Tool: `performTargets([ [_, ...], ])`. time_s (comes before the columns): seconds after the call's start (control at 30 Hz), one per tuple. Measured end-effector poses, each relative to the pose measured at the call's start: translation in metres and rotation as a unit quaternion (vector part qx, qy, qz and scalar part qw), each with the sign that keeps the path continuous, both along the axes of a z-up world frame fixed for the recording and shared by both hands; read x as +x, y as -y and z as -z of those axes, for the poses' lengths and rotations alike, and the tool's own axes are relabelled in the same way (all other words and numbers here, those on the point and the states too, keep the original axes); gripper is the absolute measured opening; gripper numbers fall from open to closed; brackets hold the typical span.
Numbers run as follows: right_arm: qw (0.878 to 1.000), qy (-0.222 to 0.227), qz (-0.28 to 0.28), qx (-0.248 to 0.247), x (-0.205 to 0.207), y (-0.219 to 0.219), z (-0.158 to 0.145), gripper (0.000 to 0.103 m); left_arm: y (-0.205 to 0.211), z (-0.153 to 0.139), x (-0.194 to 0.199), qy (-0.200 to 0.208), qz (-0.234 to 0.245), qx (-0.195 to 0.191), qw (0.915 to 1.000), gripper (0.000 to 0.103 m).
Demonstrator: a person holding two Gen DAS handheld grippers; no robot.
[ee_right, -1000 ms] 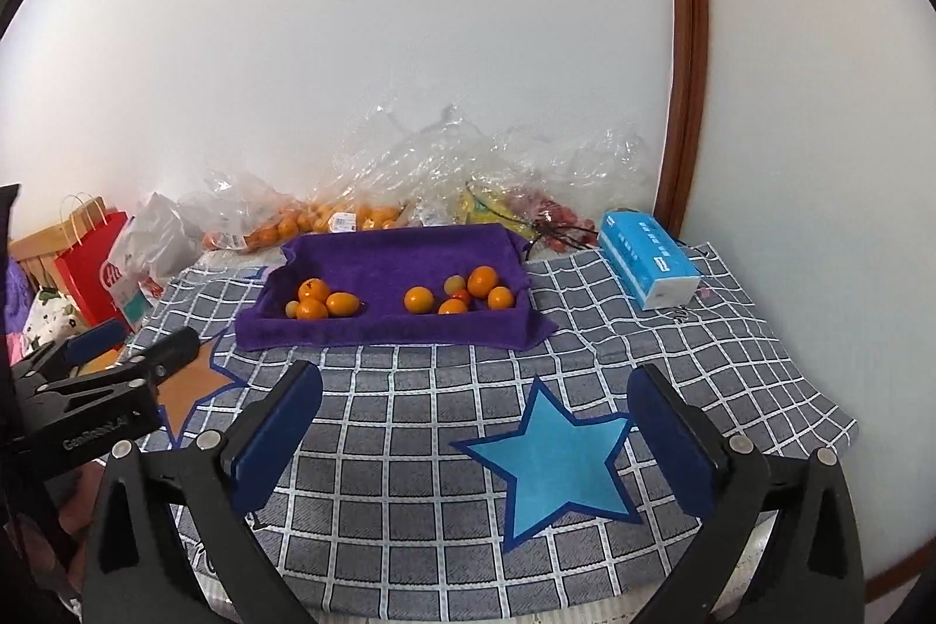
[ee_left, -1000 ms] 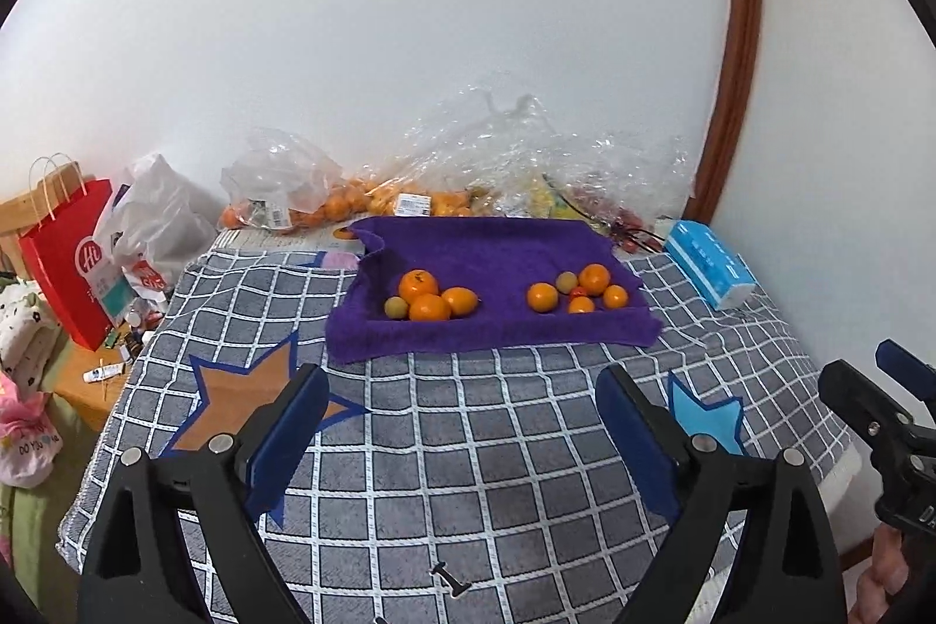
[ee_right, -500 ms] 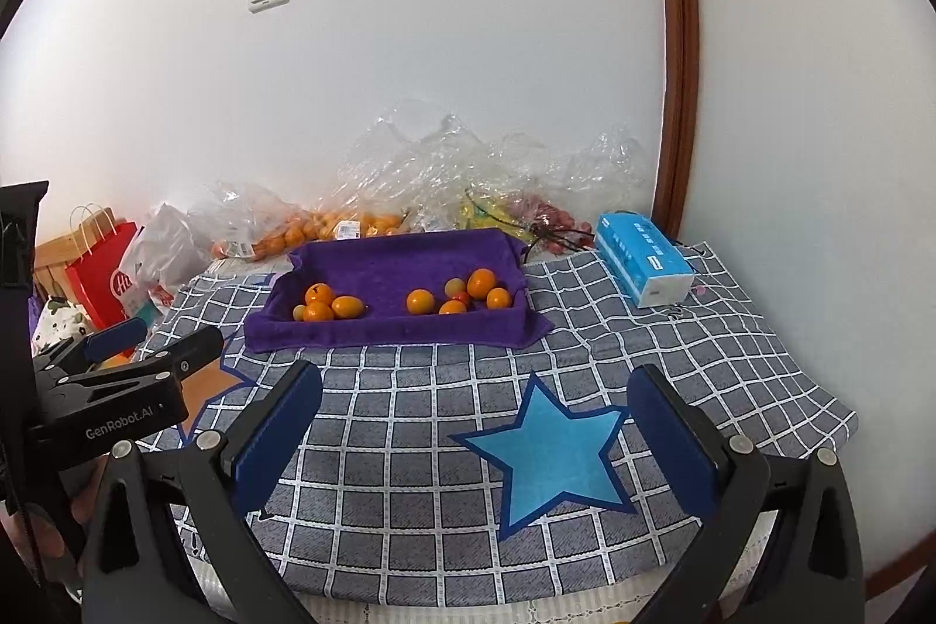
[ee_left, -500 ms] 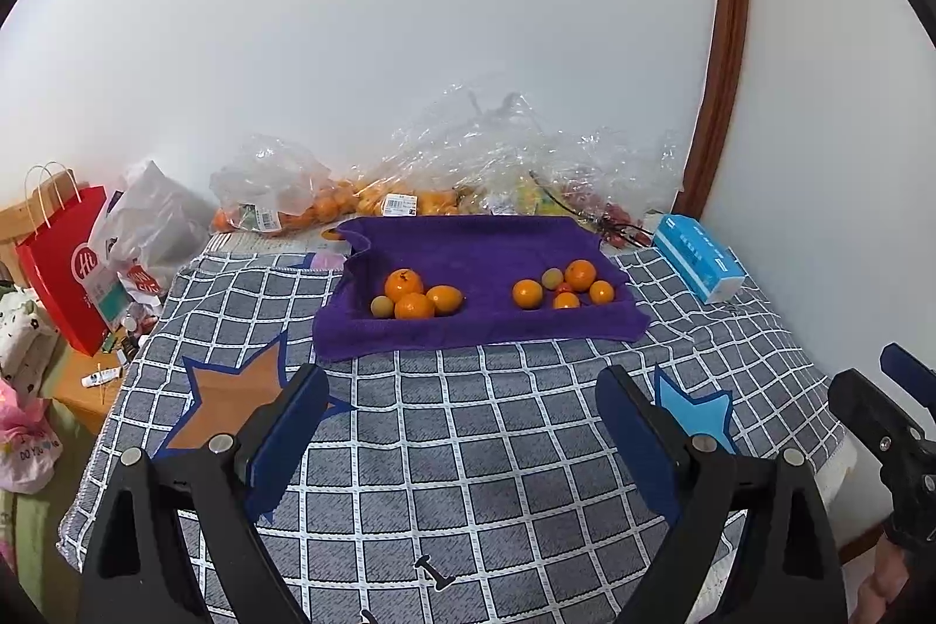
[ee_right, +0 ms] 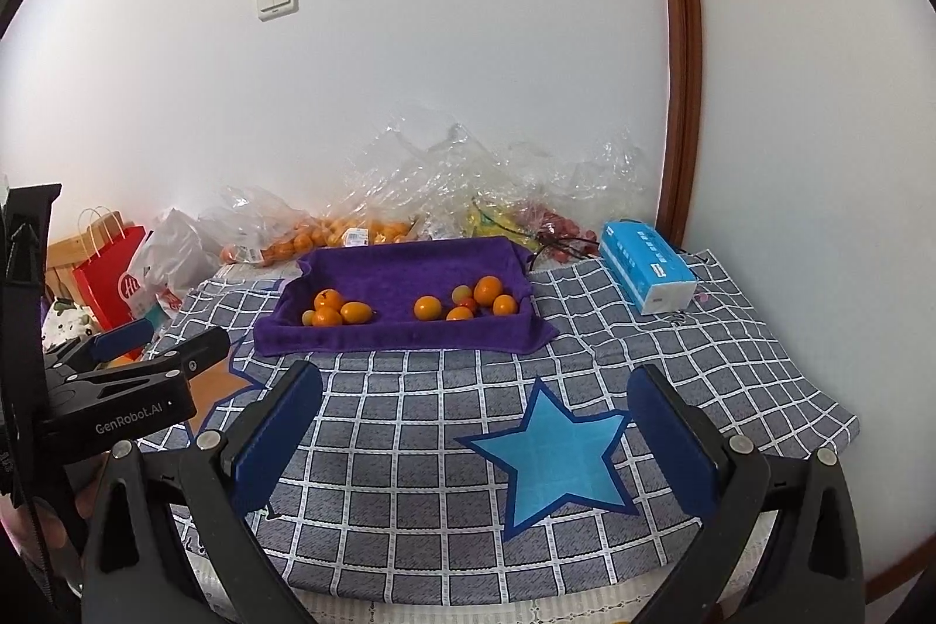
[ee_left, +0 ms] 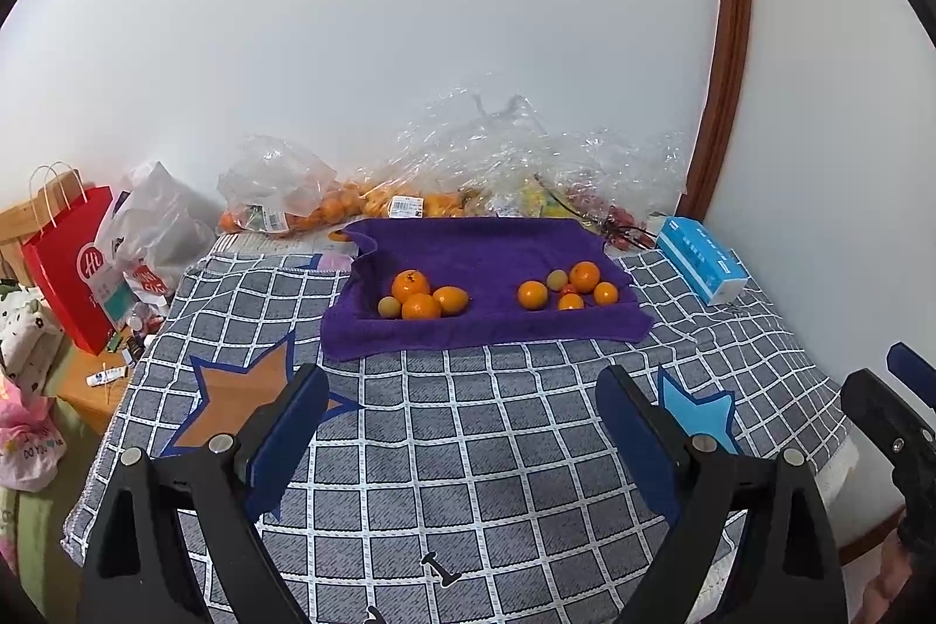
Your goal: Organize fruits
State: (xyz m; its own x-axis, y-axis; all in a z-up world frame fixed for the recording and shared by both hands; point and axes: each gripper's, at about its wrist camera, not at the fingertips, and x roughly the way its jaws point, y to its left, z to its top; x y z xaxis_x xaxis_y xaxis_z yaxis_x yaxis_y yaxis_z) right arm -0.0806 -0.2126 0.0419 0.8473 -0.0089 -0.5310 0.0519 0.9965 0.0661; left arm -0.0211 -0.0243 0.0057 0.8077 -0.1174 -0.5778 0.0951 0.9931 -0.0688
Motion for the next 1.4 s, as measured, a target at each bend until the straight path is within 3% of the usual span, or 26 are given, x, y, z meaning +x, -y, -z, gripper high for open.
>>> performTargets([
  [0.53,1.0,0.006,0.004,-0.002,-0.003,0.003,-0.005,0.102,0.0,-0.006,-0.005,0.007,0.001,0.001,1.0,0.093],
  [0.77,1.0,0.003,-0.006,0.012,0.0,0.002,-0.001,0.102,-0.001,-0.004,-0.008,0.008,0.002,0.02,0.9998,0.093],
  [0.97,1.0,0.001,-0.012,0.002,0.003,-0.004,0.004,0.102,-0.014,-0.004,-0.005,0.006,-0.007,0.0,1.0,0.093],
  [1.4,1.0,-0.004,-0.012,0.004,0.007,-0.005,0.007,0.102,-0.025,-0.005,-0.004,0.009,-0.017,-0.004,0.9998,0.093],
])
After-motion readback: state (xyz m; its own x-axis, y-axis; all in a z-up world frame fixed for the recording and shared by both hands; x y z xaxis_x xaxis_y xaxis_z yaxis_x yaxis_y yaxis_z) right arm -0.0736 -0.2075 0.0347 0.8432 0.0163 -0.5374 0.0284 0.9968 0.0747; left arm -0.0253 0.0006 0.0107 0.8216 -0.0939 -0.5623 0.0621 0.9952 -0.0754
